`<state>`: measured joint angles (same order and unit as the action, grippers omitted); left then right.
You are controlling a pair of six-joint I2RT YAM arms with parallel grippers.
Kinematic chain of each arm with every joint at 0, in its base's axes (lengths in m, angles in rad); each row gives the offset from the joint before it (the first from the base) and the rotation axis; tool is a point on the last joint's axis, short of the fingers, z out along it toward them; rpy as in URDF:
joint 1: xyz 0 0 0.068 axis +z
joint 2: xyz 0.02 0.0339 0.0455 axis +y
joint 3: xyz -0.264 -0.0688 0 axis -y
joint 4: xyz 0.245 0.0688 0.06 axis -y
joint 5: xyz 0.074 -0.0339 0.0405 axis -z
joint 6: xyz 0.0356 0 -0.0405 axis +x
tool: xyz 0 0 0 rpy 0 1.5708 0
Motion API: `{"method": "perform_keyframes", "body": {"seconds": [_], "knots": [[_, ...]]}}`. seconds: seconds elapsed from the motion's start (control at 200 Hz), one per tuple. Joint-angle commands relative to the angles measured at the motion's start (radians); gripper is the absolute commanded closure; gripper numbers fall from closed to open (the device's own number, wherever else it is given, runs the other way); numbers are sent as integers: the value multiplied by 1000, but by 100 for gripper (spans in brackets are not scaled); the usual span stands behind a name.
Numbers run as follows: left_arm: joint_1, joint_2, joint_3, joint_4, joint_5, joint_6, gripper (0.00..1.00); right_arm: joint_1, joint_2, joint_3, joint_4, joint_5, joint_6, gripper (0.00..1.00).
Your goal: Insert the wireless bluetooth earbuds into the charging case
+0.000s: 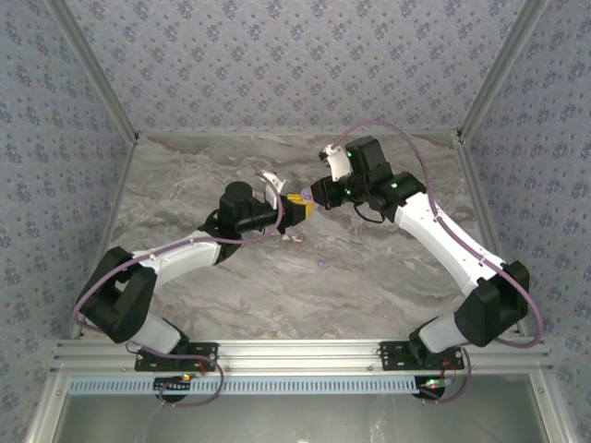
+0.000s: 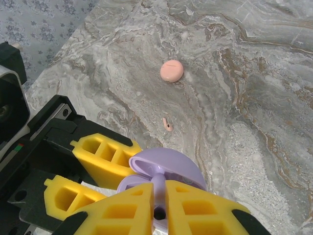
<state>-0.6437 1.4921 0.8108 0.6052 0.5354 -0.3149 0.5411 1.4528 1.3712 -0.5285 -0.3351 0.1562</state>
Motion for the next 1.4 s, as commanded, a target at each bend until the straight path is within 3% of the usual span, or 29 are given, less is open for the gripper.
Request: {"method": "perform_keyframes", "body": {"seconds": [0.0,0.61,1.009,1.394], "knots": [[-6,-34,27,59,43,-2,90,-6,4,-4,-18,8,3,84],[-6,-34,31,57,45,2,90,-8,38,33,-68,-57,-30,78],[12,-54,34,-91,-60,45,88,-57,-42,-16,-60,102,35,70],[56,-176,11,-275,-87,124,87,-80,-45,-168,-168,67,36,62]]}}
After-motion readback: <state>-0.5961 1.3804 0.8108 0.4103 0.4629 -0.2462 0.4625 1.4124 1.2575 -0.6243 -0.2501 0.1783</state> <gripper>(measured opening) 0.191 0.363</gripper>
